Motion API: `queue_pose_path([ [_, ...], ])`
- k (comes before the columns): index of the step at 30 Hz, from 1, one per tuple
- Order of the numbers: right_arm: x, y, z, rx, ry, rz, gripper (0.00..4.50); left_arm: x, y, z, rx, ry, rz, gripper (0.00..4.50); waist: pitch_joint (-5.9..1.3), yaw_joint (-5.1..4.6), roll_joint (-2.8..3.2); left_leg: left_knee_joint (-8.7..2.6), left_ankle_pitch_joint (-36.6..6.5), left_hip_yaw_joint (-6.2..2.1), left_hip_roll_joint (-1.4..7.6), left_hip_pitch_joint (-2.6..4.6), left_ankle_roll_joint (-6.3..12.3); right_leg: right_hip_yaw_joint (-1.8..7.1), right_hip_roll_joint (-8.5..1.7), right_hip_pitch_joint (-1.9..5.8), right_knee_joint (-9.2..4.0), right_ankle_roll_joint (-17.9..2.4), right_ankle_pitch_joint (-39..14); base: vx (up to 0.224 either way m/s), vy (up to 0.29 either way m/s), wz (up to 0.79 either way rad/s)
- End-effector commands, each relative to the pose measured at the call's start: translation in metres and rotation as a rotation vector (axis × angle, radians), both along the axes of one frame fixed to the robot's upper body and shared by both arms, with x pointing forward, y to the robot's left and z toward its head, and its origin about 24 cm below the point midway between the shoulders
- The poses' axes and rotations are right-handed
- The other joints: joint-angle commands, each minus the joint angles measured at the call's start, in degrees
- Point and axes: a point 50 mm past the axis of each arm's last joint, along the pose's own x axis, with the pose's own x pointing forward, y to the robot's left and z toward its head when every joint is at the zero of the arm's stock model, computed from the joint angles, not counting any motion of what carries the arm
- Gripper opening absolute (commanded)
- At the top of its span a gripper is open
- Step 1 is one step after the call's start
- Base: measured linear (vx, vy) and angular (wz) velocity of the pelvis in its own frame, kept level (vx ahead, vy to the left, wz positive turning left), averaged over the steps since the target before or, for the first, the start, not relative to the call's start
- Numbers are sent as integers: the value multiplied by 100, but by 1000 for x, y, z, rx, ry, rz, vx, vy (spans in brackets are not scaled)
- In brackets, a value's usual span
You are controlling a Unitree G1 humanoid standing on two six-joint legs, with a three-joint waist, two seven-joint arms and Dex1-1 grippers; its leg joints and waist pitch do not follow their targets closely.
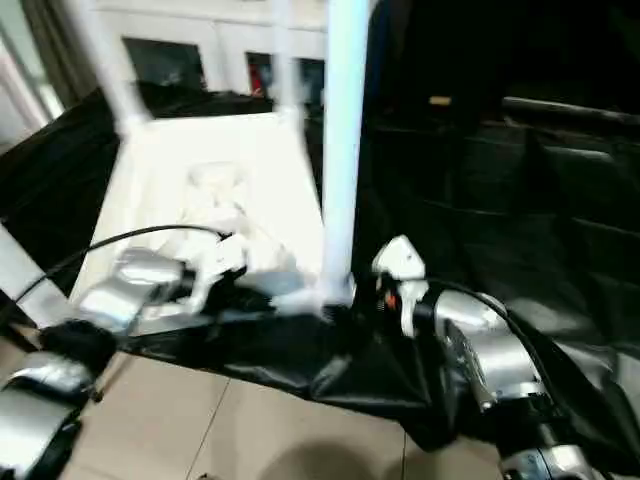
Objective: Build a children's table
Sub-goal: Rotate leg to tighten
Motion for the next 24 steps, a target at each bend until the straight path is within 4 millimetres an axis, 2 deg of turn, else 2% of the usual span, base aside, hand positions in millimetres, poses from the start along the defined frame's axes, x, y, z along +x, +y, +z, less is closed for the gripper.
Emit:
queue_pose_path([
  [1, 1, 2, 3, 1, 1, 26, 380, -4, -4, 0, -29, 21, -36, 0, -376, -4, -62, -302, -647, -46, 190, 104, 621, 206, -269, 275, -240, -1657, -43, 0, 0, 0],
  [3, 1, 6, 2, 5, 7, 34, 380, -3, -3, 0, -33, 10, -13, 0, -358, 23, -70, -311, -767, -43, 186, 104, 531, 214, -281, 272, -251, -1616, -190, 0, 0, 0],
  [6, 1, 13, 1, 25, 21, 53, 346, -4, -2, -1, -36, 8, 2, 0, -335, 2, -78, -335, -1034, -57, 180, 91, 354, 221, -308, 283, -295, -1472, -649, 0, 0, 0],
  [10, 1, 14, 1, 27, 26, 71, 321, -6, -2, -2, -34, 18, 3, 0, -327, -10, -84, -343, -1080, -60, 173, 94, 262, 233, -305, 283, -318, -1375, -876, 0, 0, 0],
  [12, 0, 14, 0, 27, 27, 72, 302, -6, -1, -3, -31, 18, 6, 0, -328, -14, -112, -339, -1071, -56, 169, 96, 260, 236, -299, 278, -322, -1351, -889, 0, 0, 0],
  [17, -1, 13, -3, 25, 28, 50, 273, -6, -1, -4, -28, 10, 25, 0, -337, -5, -114, -327, -946, -57, 166, 94, 307, 234, -297, 279, -299, -1351, -785, 0, 0, 0],
  [18, 0, 13, -5, 24, 22, 21, 273, -4, -3, -4, -32, 2, 44, 0, -340, -2, -142, -322, -897, -58, 165, 86, 327, 235, -300, 284, -286, -1354, -749, 0, 0, 0],
  [19, 1, 13, -7, 23, 17, 1, 269, -3, -5, -4, -35, -3, 58, 0, -333, -7, -130, -323, -915, -57, 162, 84, 329, 235, -306, 274, -298, -1356, -793, 0, 0, 0],
  [21, 5, 14, -12, 14, 7, -85, 268, 2, -10, -5, -34, -27, 106, 0, -311, -22, -143, -335, -1073, -58, 154, 87, 268, 237, -309, 265, -333, -1313, -1061, 0, 0, 0],
  [22, 8, 16, -20, 9, 6, -187, 268, 9, -19, -7, -24, -54, 167, 0, -298, -40, -148, -346, -1203, -62, 145, 94, 208, 240, -312, 247, -366, -1238, -1332, 0, 0, 0],
  [24, 9, 21, -26, 12, 25, -262, 268, 14, -29, -8, -20, -72, 210, 0, -274, -46, -139, -364, -1471, -73, 124, 146, 50, 242, -320, 220, -456, -1060, -1945, 0, 0, 0],
])
